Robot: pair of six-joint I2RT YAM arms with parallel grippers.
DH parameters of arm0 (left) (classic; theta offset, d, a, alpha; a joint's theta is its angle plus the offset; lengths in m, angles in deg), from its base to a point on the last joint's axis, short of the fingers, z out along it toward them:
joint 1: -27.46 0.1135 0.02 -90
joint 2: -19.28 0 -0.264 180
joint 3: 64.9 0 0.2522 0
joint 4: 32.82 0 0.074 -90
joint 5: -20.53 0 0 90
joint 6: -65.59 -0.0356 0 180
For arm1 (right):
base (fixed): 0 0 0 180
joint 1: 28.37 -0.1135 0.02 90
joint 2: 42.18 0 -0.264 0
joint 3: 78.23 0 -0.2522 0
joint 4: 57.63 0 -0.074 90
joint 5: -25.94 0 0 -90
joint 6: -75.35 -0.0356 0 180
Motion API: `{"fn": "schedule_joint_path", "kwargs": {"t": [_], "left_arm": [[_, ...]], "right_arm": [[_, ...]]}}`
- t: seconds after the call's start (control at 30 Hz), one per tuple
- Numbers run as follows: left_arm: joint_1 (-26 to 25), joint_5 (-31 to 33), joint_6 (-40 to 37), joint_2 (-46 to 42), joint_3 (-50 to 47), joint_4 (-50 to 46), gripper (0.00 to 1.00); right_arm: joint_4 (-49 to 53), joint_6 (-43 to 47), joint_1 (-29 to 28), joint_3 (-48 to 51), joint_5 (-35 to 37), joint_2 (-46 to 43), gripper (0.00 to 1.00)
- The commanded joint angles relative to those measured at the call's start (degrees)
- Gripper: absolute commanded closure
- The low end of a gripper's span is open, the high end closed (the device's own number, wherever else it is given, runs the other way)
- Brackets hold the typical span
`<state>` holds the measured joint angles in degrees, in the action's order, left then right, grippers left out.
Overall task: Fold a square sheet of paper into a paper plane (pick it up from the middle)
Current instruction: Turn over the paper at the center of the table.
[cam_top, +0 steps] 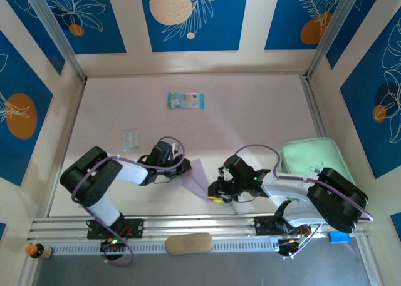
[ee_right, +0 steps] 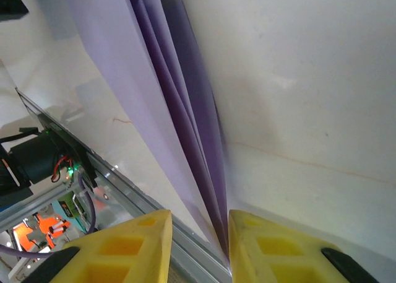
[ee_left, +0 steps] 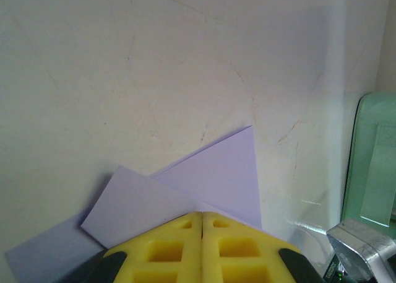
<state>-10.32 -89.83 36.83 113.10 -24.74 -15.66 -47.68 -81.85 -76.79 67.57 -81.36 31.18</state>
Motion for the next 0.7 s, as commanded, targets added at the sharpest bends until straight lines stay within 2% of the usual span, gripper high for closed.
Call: {"fn": "schedule_joint_path", "kwargs": {"t": [0.0,0.4,0.67], "left_arm": [[0.8,2.6,-0.1,1.4,-2.0,-6.0,0.95],[0.7,2.3,0.0,1.1,-1.6,-6.1,0.95],[0.7,1.9,0.2,-0.5,-1.3,-6.0,0.93]], "right_arm": [[-2.6,-0.6,0.7,1.1,-0.5,0.1,0.7],[-6.0,1.2,1.8,1.1,-1.2,1.0,0.71],[-6.3,2.5,2.3,1.1,-2.1,1.1,0.86]]}}
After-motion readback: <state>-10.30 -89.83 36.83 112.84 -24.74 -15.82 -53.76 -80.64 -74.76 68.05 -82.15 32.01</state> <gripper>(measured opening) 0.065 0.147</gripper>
